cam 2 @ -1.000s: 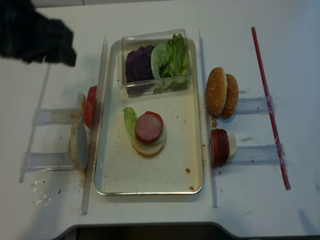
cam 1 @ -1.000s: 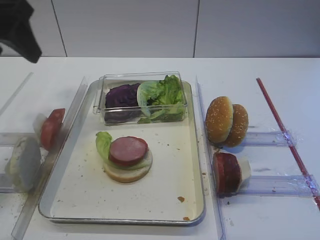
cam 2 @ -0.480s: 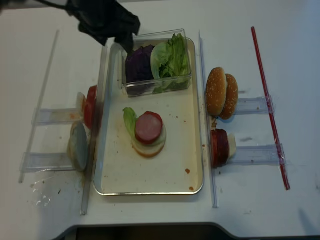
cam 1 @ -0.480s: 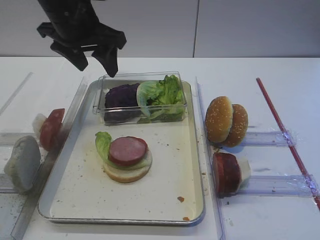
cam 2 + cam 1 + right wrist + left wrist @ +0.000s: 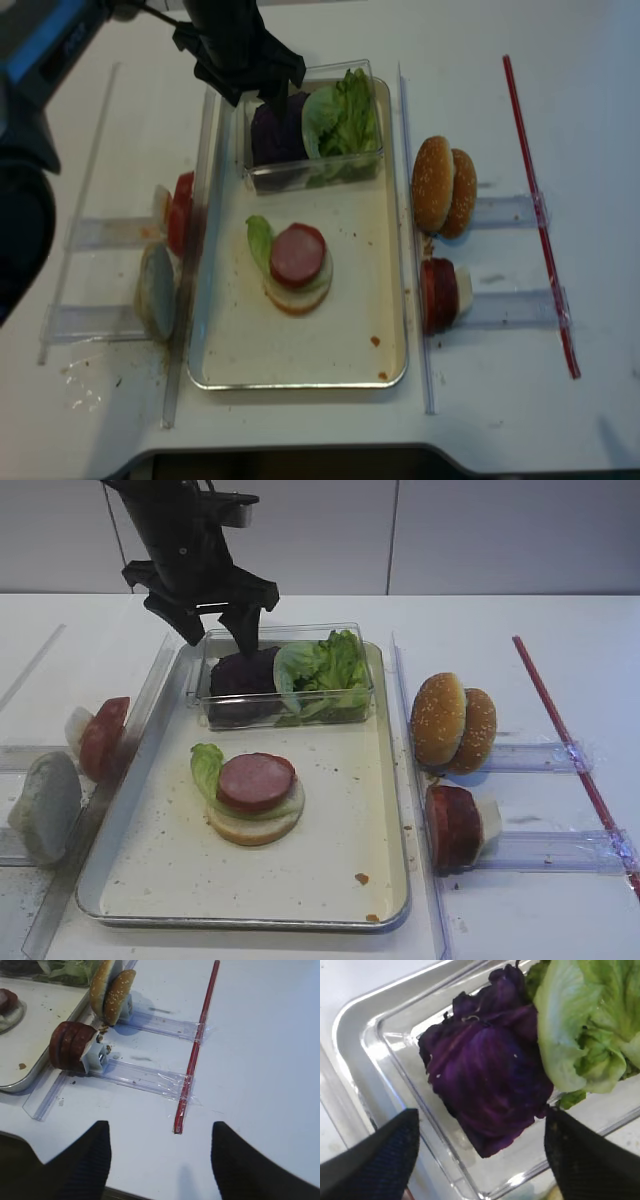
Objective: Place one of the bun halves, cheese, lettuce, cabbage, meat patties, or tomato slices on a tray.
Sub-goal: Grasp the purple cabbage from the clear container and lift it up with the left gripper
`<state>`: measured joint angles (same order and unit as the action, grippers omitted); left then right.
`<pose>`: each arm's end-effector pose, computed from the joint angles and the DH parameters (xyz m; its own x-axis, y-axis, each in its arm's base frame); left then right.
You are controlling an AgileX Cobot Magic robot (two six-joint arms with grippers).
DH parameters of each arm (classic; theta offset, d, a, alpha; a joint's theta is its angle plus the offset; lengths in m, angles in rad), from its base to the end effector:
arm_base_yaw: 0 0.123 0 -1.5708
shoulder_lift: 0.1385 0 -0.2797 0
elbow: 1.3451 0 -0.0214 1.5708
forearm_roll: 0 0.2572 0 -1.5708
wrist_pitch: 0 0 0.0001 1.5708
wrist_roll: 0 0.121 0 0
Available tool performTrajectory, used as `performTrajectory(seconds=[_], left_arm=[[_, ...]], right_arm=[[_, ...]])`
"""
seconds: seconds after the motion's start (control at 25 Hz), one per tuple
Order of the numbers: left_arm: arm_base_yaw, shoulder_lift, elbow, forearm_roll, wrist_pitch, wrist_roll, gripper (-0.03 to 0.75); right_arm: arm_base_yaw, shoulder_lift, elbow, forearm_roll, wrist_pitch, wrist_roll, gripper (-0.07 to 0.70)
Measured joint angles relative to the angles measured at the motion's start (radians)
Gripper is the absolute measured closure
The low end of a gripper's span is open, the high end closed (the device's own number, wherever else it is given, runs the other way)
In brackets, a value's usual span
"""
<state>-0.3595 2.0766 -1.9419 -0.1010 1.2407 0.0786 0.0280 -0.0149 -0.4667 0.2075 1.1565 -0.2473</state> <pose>0.4262 -0.1725 0.2401 -0.8804 0.3795 -0.2842 0.4159 0.9060 -0.0786 0.0263 0.0236 0.2489 -0.5103 -0.1735 -0.8423 -0.2715 0.9619 -0.0336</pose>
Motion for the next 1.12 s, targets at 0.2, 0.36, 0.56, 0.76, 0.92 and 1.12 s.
performTrajectory(seconds=[0.2,0.36,0.56,0.76,0.92,1.12], left_arm=[[0.000,0.051,-0.033,-0.024,0.000,0.019,0.218],[0.000,0.074,-0.043,-0.028,-0.005,0.034,0.219],[-0.007,0.113,-0.044,-0.045,-0.012,0.051,0.219],[-0.007,0.126,-0.044,-0.047,-0.015,0.054,0.221],[-0.007,0.127,-0.044,-0.042,-0.013,0.056,0.275],[-0.007,0.128,-0.044,-0.026,-0.011,0.056,0.406]], right_arm=[[0.000,0.000,0.000,0.000,0.000,0.000,0.176],[0.000,0.000,0.000,0.000,0.000,0.000,0.176],[0.000,0.000,0.000,0.000,0.000,-0.002,0.176],[0.000,0.000,0.000,0.000,0.000,-0.004,0.176],[0.000,0.000,0.000,0.000,0.000,-0.004,0.176],[0.000,0.000,0.000,0.000,0.000,-0.004,0.176]])
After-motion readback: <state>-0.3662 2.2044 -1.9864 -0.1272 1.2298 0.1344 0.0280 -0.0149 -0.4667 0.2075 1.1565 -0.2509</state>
